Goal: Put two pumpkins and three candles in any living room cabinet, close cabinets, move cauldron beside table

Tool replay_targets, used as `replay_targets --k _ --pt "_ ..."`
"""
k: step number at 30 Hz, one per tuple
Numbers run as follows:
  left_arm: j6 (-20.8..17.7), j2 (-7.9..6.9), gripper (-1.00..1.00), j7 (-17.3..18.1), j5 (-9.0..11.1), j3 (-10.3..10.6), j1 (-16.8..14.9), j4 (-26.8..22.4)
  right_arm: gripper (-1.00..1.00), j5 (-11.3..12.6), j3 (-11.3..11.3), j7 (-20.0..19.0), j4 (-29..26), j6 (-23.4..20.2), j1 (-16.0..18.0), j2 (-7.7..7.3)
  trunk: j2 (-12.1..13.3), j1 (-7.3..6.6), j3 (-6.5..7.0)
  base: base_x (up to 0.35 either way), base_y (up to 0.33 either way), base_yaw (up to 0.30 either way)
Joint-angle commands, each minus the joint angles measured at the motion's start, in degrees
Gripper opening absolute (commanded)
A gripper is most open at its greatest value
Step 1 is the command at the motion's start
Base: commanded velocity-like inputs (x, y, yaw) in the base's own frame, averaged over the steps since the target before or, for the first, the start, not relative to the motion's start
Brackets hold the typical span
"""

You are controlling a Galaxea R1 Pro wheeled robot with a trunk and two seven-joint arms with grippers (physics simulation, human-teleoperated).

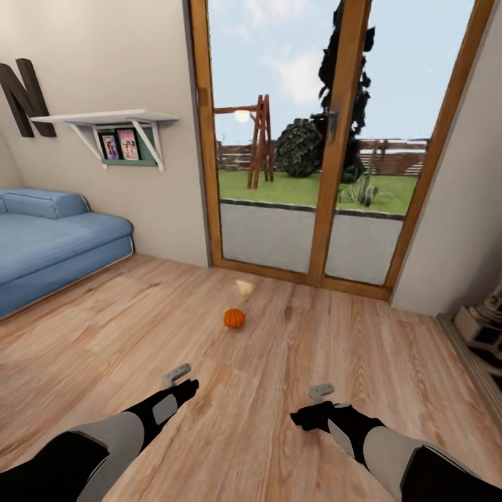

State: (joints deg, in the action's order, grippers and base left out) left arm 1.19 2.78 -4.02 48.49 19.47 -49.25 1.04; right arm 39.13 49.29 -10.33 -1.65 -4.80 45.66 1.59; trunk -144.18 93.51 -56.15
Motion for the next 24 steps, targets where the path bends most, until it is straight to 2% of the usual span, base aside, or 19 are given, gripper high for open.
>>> replay_targets --k 1,24 --pt "0.12 0.03 1.00 -0.11 0.38 0.48 -0.06 0.11 1.00 0.60 0.46 -0.13 0.01 -0.21 0.04 -0.01 -0.02 0.02 -0.06 0.335 0.000 0.005" --pt "0.12 0.12 1.00 -0.11 0.38 0.48 -0.06 0.11 1.00 0.60 0.46 -0.13 0.02 -0.19 0.04 -0.01 -0.02 0.02 -0.06 0.335 0.000 0.000"
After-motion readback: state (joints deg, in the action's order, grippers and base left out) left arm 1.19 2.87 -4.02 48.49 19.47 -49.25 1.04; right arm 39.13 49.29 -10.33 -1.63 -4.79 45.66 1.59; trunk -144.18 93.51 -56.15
